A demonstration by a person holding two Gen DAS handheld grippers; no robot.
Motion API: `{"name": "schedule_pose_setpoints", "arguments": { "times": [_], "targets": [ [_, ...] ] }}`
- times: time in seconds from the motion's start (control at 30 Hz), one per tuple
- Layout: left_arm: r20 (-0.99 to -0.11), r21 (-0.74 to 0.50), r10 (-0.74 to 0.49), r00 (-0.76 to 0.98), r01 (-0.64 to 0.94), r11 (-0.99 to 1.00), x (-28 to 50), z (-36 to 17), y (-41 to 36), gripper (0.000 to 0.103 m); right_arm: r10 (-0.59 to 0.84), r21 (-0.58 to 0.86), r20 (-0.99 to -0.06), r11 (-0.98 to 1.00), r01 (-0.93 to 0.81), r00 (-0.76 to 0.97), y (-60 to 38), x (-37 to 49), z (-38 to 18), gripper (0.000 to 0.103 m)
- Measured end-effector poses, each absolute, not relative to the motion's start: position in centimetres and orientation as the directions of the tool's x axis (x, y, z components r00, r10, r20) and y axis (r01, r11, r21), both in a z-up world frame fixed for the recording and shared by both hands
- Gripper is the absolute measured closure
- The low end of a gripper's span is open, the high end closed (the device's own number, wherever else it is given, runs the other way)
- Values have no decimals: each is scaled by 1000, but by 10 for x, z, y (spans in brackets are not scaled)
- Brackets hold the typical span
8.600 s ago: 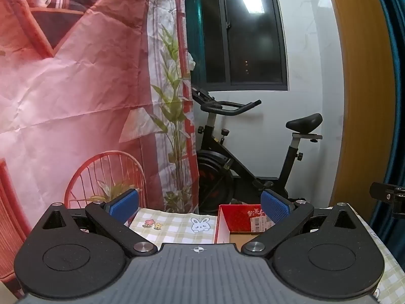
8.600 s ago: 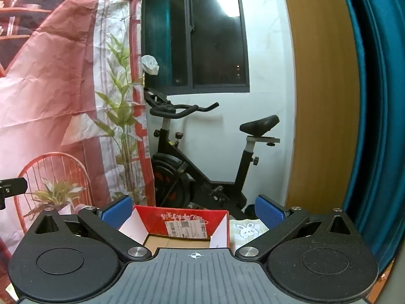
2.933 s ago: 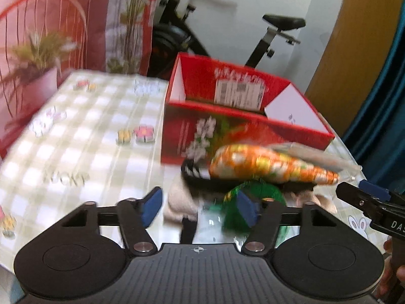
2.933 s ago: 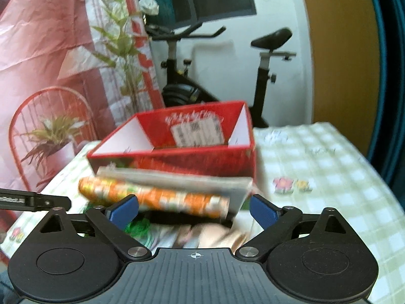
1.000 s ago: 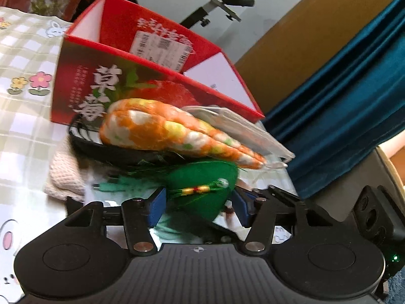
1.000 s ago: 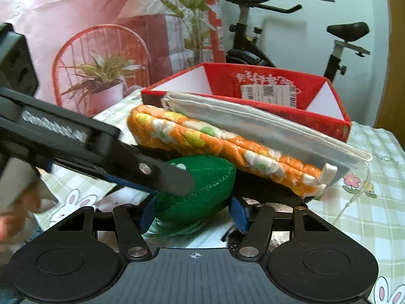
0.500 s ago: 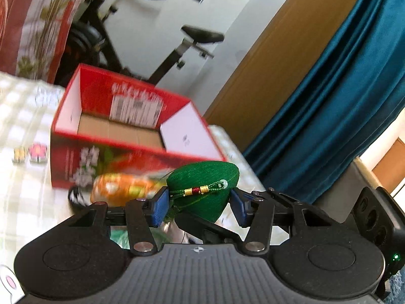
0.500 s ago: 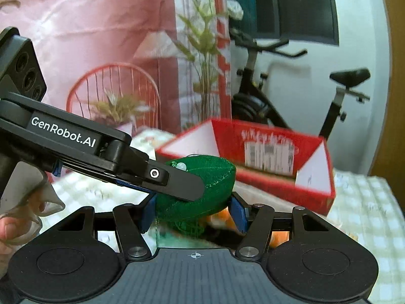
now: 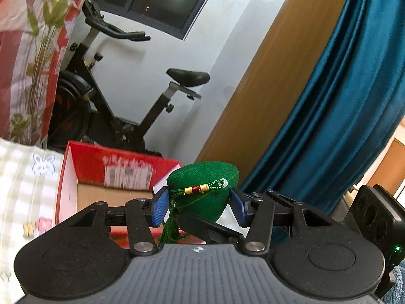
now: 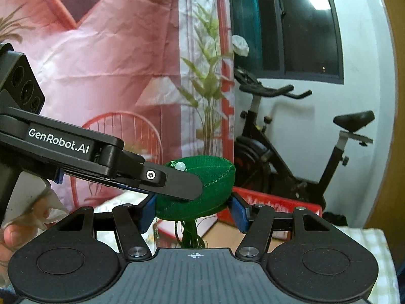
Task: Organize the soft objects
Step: 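Carry the green felt piece over the red box and open the left tool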
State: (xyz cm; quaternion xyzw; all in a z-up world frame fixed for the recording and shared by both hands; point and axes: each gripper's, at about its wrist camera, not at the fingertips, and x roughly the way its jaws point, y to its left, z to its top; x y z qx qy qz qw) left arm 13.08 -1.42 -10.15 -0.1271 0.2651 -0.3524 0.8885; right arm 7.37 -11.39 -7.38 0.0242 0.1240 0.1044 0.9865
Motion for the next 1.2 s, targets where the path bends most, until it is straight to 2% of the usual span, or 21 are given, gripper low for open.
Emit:
{"name": "schedule_pose_setpoints", "arguments": {
  "times": [0.33, 0.47, 0.9, 1.03, 1.2],
  "targets": [
    [-342, -429, -697, 630, 556, 712, 190, -85, -19, 48, 227, 58, -220, 974, -219, 949, -140, 148, -42, 46],
    [-354, -405, -683, 638, 554, 727, 209, -86, -26, 48, 227, 63, -227, 974, -219, 947, -150, 177, -43, 45],
    [-549, -431, -633, 545, 464, 774, 261, -170, -44, 49, 223, 186, -442, 970, -155, 869, -167, 235, -134, 44],
    [-575, -414, -607, 548, 445, 794, 271, -177, -43, 49, 171, 215, -519, 974, -66, 837, -176, 244, -152, 44],
    [-577, -386, -578, 577, 432, 815, 267, -170, -30, 47, 106, 224, -551, 974, 24, 828, -189, 239, -160, 38]
  ]
}}
